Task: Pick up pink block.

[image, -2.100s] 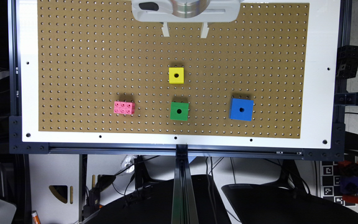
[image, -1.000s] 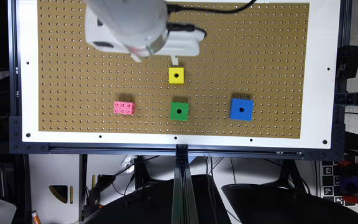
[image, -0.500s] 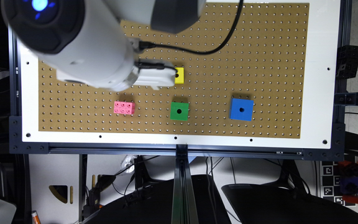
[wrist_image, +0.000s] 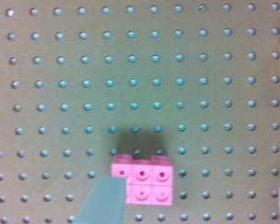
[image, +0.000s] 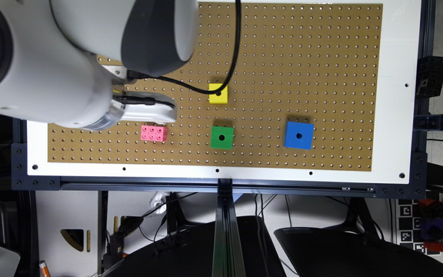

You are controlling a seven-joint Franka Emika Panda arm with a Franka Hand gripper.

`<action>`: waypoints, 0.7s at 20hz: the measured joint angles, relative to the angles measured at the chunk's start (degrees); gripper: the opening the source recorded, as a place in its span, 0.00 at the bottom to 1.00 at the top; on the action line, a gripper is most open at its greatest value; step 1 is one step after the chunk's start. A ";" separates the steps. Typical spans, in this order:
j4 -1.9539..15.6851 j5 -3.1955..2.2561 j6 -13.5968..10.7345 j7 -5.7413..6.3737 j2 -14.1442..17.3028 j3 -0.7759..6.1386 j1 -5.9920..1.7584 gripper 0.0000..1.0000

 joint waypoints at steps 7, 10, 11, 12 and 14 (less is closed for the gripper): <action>0.02 -0.03 0.00 -0.84 0.00 0.00 -0.93 1.00; 0.00 -0.03 -0.01 -0.85 0.12 0.00 -0.93 1.00; -0.02 -0.04 0.05 -0.85 0.55 0.00 -0.93 1.00; -0.01 -0.06 0.30 -0.85 1.25 0.00 -0.93 1.00; 0.02 -0.12 1.56 -0.86 3.10 0.00 -0.93 1.00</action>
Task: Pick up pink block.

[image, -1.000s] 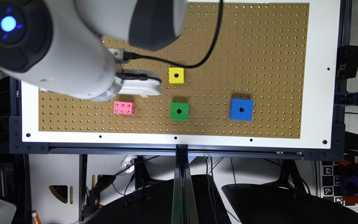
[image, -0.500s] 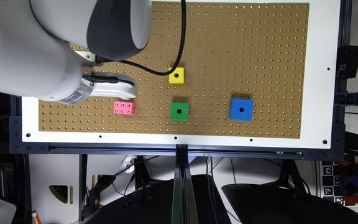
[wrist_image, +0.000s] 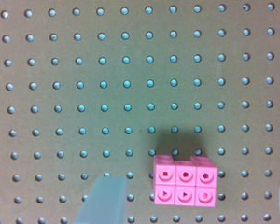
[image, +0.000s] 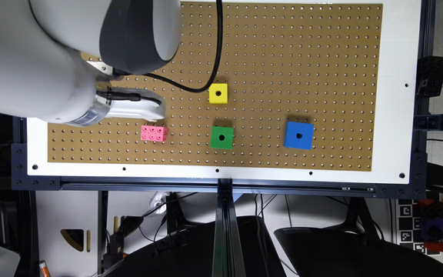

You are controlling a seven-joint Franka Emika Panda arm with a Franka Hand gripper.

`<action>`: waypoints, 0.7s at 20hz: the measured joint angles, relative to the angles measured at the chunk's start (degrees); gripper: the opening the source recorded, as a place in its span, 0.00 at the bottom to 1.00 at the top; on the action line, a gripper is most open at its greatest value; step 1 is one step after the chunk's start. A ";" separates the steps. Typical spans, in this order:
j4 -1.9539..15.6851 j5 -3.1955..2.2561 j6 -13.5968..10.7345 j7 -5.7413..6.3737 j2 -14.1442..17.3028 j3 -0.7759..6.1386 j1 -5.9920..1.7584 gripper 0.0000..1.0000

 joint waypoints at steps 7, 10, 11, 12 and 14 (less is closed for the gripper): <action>1.24 -0.05 3.14 0.01 5.12 0.50 0.31 1.00; 1.65 -0.05 5.77 0.01 8.01 0.56 0.31 1.00; 2.04 -0.05 6.04 0.01 8.48 0.58 0.32 1.00; 2.84 -0.05 6.03 0.01 8.95 0.62 0.32 1.00; 4.35 -0.05 5.76 0.01 9.63 0.69 0.33 1.00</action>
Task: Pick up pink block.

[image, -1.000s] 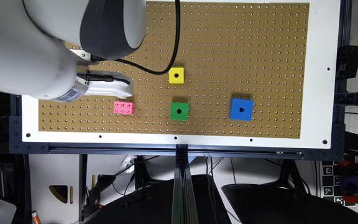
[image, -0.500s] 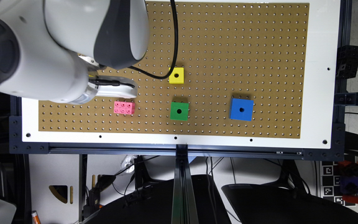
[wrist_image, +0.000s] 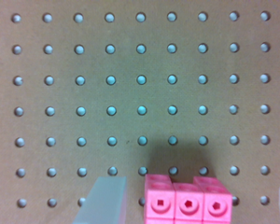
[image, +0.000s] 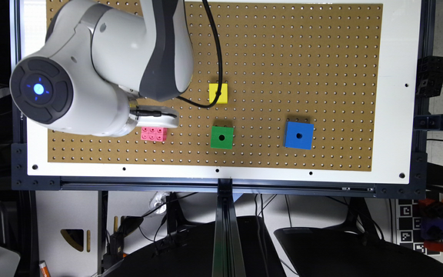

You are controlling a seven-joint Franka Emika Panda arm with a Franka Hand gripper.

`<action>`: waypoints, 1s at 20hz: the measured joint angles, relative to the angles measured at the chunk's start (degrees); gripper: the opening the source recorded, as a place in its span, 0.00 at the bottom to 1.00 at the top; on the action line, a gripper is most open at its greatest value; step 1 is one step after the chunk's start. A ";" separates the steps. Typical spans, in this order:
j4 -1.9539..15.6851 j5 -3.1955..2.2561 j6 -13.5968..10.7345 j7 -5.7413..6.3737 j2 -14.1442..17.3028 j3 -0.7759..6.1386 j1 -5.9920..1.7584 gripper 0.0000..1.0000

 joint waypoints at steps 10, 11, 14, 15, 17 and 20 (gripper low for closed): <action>2.91 0.00 -0.46 0.00 2.38 0.23 0.01 1.00; 2.91 0.00 0.04 0.00 3.29 0.23 0.01 1.00; 3.31 -0.05 2.73 0.00 6.59 0.24 0.01 1.00; 3.65 -0.06 2.98 0.00 7.21 0.24 0.01 1.00; 4.67 -0.06 2.87 0.00 7.98 0.24 0.01 1.00; 5.03 -0.06 2.81 0.00 8.03 0.24 0.01 1.00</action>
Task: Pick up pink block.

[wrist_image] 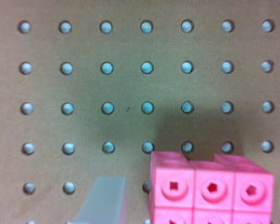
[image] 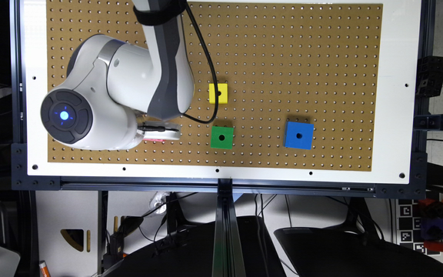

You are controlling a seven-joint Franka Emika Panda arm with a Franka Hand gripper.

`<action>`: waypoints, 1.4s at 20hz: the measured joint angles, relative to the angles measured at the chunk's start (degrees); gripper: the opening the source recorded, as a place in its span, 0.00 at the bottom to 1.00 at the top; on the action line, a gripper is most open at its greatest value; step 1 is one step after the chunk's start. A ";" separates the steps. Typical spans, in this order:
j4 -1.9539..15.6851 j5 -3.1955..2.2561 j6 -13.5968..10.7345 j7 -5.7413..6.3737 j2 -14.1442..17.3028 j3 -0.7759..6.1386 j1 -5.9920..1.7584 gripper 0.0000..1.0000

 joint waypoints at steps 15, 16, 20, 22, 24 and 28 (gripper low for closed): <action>0.35 -0.08 0.57 0.02 1.70 0.01 0.05 0.00; 0.35 -0.09 0.51 0.02 1.69 0.01 0.05 0.00; 0.35 -0.14 0.47 0.02 1.68 0.01 0.05 0.00; 0.35 -0.15 0.46 0.02 1.67 0.01 0.05 0.00; 0.35 -0.16 0.00 0.02 1.20 0.01 0.03 0.00; 0.34 -0.16 -5.23 0.02 -3.29 0.01 0.02 0.00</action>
